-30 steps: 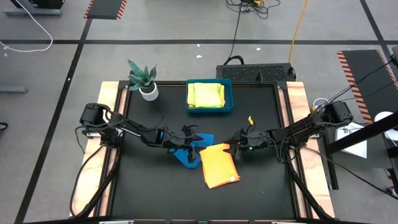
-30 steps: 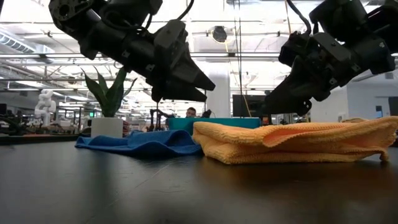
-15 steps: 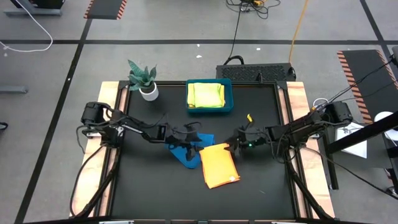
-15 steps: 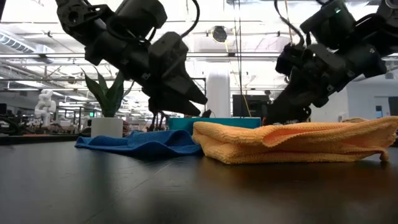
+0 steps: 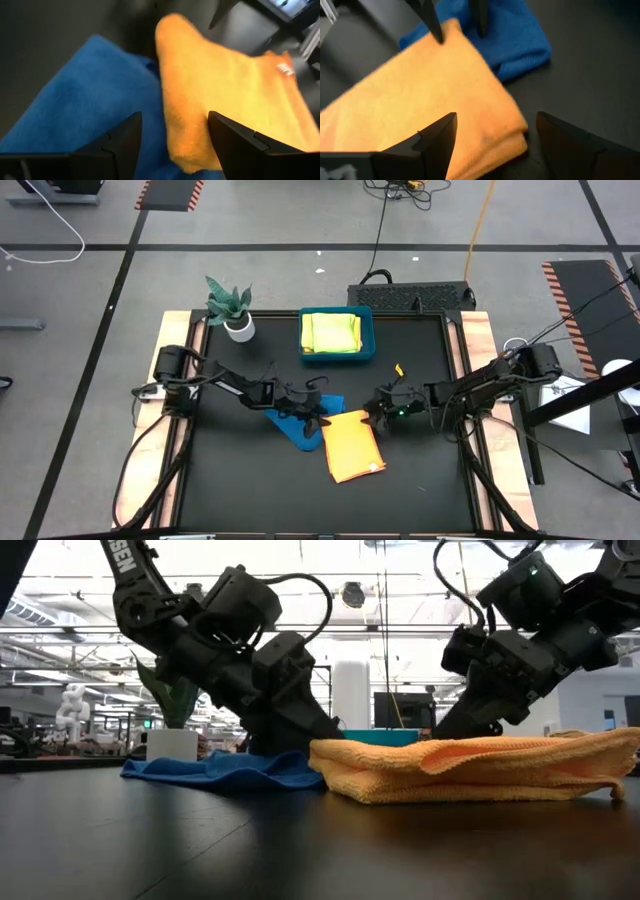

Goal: Fold microfiber towels
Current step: Put the folded orange microfiber cloth into the blue bin

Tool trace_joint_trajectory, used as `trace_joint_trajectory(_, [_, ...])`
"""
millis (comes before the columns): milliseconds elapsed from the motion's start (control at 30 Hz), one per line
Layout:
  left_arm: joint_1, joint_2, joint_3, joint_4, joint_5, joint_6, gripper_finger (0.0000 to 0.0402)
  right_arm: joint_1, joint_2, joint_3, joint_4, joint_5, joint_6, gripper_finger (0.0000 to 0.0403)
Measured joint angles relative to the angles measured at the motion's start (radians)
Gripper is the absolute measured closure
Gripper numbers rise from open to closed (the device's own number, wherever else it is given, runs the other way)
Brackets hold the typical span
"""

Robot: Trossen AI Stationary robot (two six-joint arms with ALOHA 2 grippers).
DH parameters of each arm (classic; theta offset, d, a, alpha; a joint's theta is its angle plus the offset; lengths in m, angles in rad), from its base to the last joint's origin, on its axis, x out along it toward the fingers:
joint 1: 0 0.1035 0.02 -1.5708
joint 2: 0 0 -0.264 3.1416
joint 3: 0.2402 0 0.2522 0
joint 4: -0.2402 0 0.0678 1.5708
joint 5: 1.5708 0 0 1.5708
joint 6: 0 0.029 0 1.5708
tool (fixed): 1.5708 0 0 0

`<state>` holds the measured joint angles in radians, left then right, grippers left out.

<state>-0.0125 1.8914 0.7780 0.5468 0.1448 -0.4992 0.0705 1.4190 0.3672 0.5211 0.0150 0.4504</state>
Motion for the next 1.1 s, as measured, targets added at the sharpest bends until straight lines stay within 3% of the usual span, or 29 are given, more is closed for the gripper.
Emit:
trace_joint_trajectory(333, [0.008,-0.01,0.0,-0.048,0.0,0.02,0.0172,-0.056,0.112,-0.001,0.068,-0.046,-0.001,0.0138])
trace_joint_trajectory(467, [0.008,-0.01,0.0,-0.053,0.016,0.036,0.018,-0.066,0.114,-0.001,0.066,-0.047,-0.046,0.0174])
trace_joint_trajectory(633, [0.007,-0.01,0.0,-0.049,0.017,0.089,0.0248,-0.079,0.114,-0.001,0.07,-0.047,-0.05,0.027])
trace_joint_trajectory(800, [0.01,-0.01,0.0,-0.021,0.038,0.149,0.0362,-0.092,0.1,-0.001,0.087,-0.076,-0.064,0.0379])
trace_joint_trajectory(867, [0.018,-0.019,0.0,-0.016,0.057,0.161,0.0389,-0.092,0.081,-0.001,0.086,-0.09,-0.075,0.0394])
trace_joint_trajectory(1100, [0.022,-0.08,0.008,0.004,0.055,0.272,0.0396,-0.09,-0.044,-0.001,0.045,-0.094,-0.102,0.0398])
